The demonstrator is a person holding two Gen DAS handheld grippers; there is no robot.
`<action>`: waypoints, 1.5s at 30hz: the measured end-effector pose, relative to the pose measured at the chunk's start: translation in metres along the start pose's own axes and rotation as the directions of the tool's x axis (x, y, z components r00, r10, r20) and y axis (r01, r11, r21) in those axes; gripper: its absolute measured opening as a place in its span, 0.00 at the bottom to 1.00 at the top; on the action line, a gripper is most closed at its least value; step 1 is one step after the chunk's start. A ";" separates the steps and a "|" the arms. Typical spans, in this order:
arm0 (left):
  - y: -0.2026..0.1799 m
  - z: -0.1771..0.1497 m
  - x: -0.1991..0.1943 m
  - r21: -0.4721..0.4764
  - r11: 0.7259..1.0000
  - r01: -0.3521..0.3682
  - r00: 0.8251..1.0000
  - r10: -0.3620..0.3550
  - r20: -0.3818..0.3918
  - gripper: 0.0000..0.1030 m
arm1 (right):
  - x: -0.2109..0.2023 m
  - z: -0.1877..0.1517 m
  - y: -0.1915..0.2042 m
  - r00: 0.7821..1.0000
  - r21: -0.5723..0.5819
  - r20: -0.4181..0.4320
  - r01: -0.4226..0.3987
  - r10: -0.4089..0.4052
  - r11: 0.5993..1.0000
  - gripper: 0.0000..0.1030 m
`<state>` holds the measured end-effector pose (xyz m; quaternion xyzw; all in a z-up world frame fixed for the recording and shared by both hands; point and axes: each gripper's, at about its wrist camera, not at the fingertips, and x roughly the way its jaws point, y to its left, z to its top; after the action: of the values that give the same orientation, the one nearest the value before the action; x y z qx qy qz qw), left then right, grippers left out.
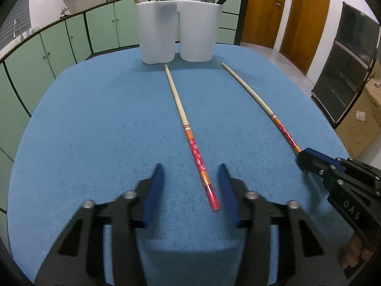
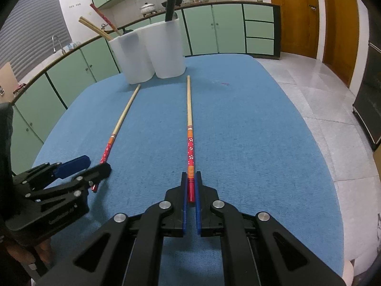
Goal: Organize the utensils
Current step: 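Grasp the other red-patterned chopstick with the left tool, then lift both red chopsticks and carry them over the white holder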
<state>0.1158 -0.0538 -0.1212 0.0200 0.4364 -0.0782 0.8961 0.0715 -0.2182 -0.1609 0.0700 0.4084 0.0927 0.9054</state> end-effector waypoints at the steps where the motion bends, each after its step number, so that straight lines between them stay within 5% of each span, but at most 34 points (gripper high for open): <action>1: 0.001 0.000 -0.001 -0.002 1.000 0.000 1.000 0.000 0.000 0.24 | -0.001 0.000 0.001 1.000 -0.006 0.001 0.001 -0.001 1.000 0.05; 4: 0.011 0.000 -0.003 -0.020 1.000 0.007 1.000 -0.007 -0.004 0.06 | -0.001 0.000 0.006 1.000 -0.022 0.004 0.000 0.000 1.000 0.05; 23: 0.059 0.005 -0.004 -0.125 0.990 -0.062 0.998 0.062 -0.004 0.05 | 0.018 0.014 0.017 0.999 -0.033 -0.034 0.013 -0.014 0.999 0.06; 26: 0.057 0.004 -0.004 -0.118 0.992 -0.050 0.999 0.050 -0.001 0.12 | 0.016 0.011 0.018 1.000 -0.040 -0.030 0.003 -0.004 0.999 0.06; 28: 0.055 0.001 -0.007 -0.104 0.994 -0.034 0.999 0.034 0.003 0.46 | 0.011 0.008 0.017 1.000 -0.040 -0.023 -0.011 0.010 0.999 0.09; 30: 0.052 -0.004 -0.010 -0.086 0.996 -0.039 0.999 0.040 0.012 0.60 | 0.006 0.003 0.017 1.000 -0.051 -0.020 -0.020 0.019 0.998 0.17; 37: 0.055 -0.023 -0.025 -0.093 0.996 -0.012 1.000 0.014 0.022 0.62 | -0.015 -0.024 0.013 0.998 -0.089 -0.001 -0.066 0.066 0.994 0.21; 45: 0.056 -0.023 -0.023 -0.100 0.995 -0.019 1.000 0.021 0.016 0.60 | -0.010 -0.015 0.015 0.998 -0.081 -0.007 -0.063 0.062 0.995 0.21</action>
<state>0.0930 0.0070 -0.1187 -0.0211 0.4319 -0.0474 0.9004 0.0520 -0.2056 -0.1600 0.0456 0.4039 0.1378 0.9032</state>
